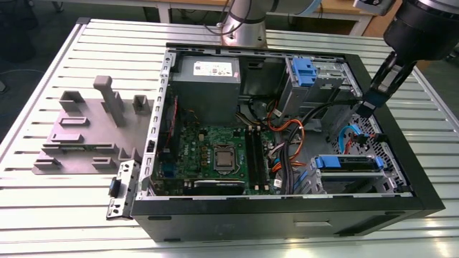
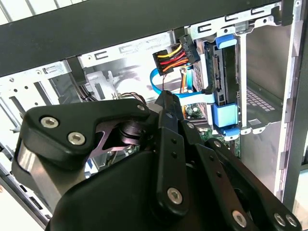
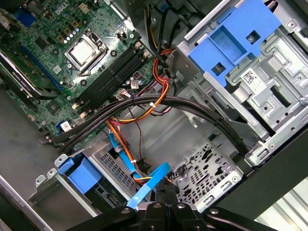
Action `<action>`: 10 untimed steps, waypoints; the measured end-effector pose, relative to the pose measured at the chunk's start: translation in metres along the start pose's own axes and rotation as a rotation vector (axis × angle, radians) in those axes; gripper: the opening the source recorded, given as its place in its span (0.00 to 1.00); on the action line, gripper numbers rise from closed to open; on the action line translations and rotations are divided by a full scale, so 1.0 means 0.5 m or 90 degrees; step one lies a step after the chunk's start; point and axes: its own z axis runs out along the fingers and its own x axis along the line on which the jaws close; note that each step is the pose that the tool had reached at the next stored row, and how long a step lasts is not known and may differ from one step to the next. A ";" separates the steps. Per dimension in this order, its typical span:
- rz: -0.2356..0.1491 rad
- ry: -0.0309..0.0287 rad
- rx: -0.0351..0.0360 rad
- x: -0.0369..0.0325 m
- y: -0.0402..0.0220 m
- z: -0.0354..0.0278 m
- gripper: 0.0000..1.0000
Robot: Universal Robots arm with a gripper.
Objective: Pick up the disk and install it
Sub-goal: 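Insert the first disk wire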
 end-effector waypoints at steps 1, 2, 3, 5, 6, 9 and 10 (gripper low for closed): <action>0.000 0.0000 0.0000 0.000 0.000 0.000 0.11; 0.000 0.0000 0.0000 0.000 0.000 0.000 0.11; 0.000 0.0000 0.0000 0.000 0.000 0.000 0.11; 0.000 0.0000 0.0000 0.000 0.000 0.000 0.11; 0.000 0.0000 0.0000 0.000 0.000 0.000 0.11; 0.000 0.0000 0.0000 0.002 -0.002 0.000 0.11; 0.000 0.0000 0.0000 0.002 -0.002 0.000 0.11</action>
